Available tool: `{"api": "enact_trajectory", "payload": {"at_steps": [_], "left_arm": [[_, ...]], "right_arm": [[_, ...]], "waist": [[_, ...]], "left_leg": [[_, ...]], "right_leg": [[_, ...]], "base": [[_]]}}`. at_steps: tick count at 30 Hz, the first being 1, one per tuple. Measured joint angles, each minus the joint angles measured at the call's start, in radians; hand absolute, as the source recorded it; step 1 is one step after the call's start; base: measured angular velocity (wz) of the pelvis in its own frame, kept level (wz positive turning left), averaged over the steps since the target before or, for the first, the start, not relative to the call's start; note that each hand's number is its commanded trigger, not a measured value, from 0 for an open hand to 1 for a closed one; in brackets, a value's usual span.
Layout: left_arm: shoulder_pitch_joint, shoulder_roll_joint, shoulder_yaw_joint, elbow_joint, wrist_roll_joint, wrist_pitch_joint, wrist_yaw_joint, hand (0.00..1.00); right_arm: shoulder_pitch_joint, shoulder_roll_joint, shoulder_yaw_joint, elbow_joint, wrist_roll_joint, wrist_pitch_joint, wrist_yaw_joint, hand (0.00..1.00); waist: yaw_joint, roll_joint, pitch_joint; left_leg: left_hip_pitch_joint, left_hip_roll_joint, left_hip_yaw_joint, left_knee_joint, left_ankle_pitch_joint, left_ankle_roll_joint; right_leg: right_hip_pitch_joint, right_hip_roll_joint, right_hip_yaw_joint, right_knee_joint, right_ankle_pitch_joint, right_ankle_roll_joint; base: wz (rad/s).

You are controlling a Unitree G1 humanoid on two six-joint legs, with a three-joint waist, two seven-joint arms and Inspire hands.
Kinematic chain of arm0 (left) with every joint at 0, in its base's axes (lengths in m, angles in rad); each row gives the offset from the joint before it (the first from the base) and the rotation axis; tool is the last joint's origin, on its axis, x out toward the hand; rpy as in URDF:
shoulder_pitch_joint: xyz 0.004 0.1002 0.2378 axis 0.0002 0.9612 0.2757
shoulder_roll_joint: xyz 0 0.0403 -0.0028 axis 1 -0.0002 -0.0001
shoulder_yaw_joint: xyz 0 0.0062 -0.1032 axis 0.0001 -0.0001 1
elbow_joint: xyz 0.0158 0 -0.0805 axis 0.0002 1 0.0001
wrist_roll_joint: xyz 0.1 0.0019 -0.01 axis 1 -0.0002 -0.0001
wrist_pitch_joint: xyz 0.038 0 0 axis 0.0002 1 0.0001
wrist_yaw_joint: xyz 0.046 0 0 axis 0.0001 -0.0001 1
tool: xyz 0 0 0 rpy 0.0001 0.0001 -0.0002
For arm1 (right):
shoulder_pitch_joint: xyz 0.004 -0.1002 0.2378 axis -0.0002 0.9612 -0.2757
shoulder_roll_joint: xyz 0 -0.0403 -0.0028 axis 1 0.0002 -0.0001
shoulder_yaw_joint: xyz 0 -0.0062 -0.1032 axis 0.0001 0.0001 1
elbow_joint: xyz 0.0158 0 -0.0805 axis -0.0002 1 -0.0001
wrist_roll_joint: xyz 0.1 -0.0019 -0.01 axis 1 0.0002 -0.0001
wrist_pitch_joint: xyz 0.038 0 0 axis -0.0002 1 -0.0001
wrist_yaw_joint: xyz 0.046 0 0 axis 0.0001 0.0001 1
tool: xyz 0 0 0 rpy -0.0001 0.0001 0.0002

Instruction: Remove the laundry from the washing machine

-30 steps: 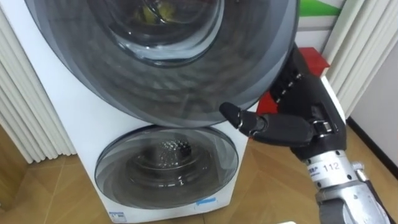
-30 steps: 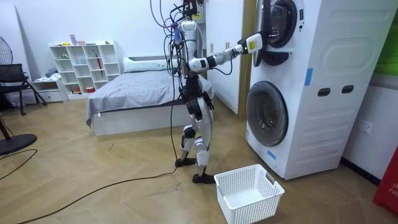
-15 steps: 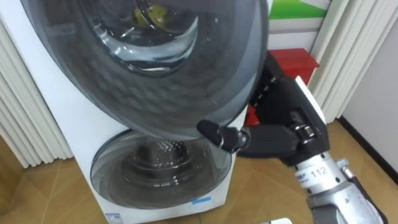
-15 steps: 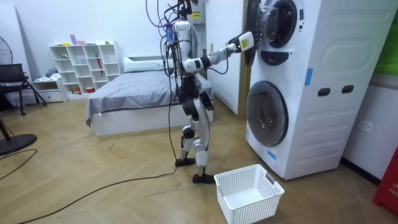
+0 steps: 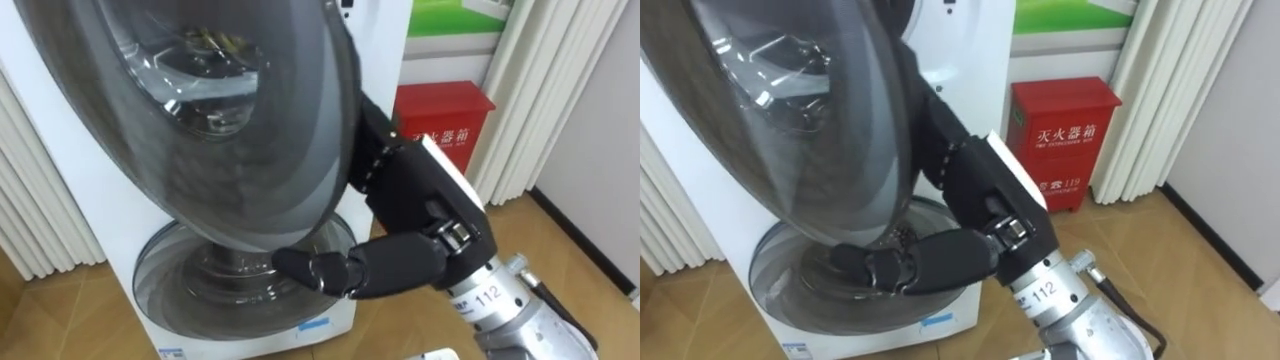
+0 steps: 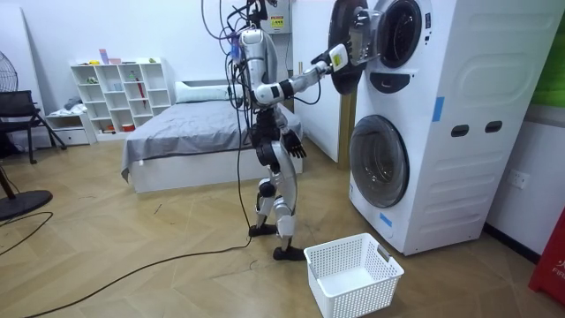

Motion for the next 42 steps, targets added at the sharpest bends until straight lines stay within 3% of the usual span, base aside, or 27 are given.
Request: {"api": "enact_trajectory", "payload": {"at_steps": [5,9,14,17,20,24,26,33,39,42], "left_arm": [[0.004,0.004,0.001,0.000,-0.031,0.000,0.000,0.00],[0.014,0.018,0.005,0.004,-0.032,-0.012,0.003,0.00],[0.032,0.032,0.013,0.004,-0.033,-0.013,0.014,0.00],[0.044,0.031,0.039,0.004,-0.039,-0.021,0.014,0.00],[0.060,0.034,0.077,0.004,-0.040,-0.029,0.016,0.00],[0.080,0.035,0.084,0.004,-0.040,-0.026,0.022,0.00],[0.079,0.035,0.083,0.004,-0.049,-0.023,0.027,0.00],[0.076,0.029,0.082,0.008,-0.050,-0.021,0.030,0.00],[0.076,0.028,0.070,0.008,-0.049,-0.009,0.030,0.00],[0.075,0.026,0.070,0.008,-0.049,0.000,0.027,0.00]], "right_arm": [[0.000,0.008,0.019,0.000,0.008,-0.009,0.027,0.00],[0.001,0.014,0.024,0.000,0.008,-0.022,0.042,0.00],[0.002,0.014,0.048,0.001,0.043,-0.034,0.044,0.00],[0.002,0.014,0.066,0.003,0.041,-0.039,0.045,0.00],[0.001,0.015,0.079,0.003,0.035,-0.039,0.050,0.00],[-0.002,0.027,0.108,0.004,0.034,-0.036,0.060,0.00],[-0.004,0.027,0.125,0.009,0.039,-0.031,0.066,0.00],[-0.012,0.023,0.221,0.011,0.033,0.031,0.165,0.00],[-0.013,0.006,0.220,0.011,0.028,0.056,0.233,0.00],[-0.013,0.004,0.217,0.011,0.000,0.065,0.255,0.00]], "waist": [[0.004,-0.004,0.0004],[0.020,-0.013,0.0019],[0.031,-0.016,0.0018],[0.064,-0.020,0.0011],[0.080,-0.031,-0.0047],[0.108,-0.039,-0.0077],[0.109,-0.045,-0.0110],[0.134,-0.044,-0.0072],[0.138,-0.042,-0.0036],[0.144,-0.038,0.0017]], "left_leg": [[-0.001,0.002,-0.009,0.000,0.003,-0.001],[-0.015,0.001,-0.054,0.002,0.008,0.003],[-0.047,0.005,-0.085,0.015,0.018,0.016],[-0.049,0.005,-0.085,0.019,0.023,0.022],[-0.068,0.013,-0.088,0.031,0.025,0.022],[-0.089,0.015,-0.104,0.042,0.033,0.010],[-0.095,0.013,-0.107,0.039,0.035,0.007],[-0.098,-0.002,-0.113,0.035,0.038,0.010],[-0.098,-0.018,-0.113,0.028,0.048,0.016],[-0.093,-0.024,-0.113,0.022,0.044,0.020]], "right_leg": [[0.000,0.001,-0.007,-0.001,-0.003,0.000],[-0.005,-0.003,-0.030,-0.003,-0.017,0.014],[-0.011,-0.012,-0.073,-0.019,-0.021,0.011],[-0.012,-0.014,-0.083,-0.018,-0.023,0.008],[-0.010,-0.020,-0.116,-0.037,-0.022,0.010],[-0.009,-0.037,-0.169,-0.052,-0.013,0.023],[-0.008,-0.041,-0.163,-0.054,-0.009,0.030],[0.006,-0.062,-0.158,-0.054,-0.004,0.038],[0.014,-0.070,-0.128,-0.050,0.000,0.044],[0.020,-0.069,-0.124,-0.052,-0.005,0.062]], "base": [[0.03],[0.12],[0.17],[-0.02],[0.08],[0.11],[0.39],[0.21],[0.20],[0.06]]}}
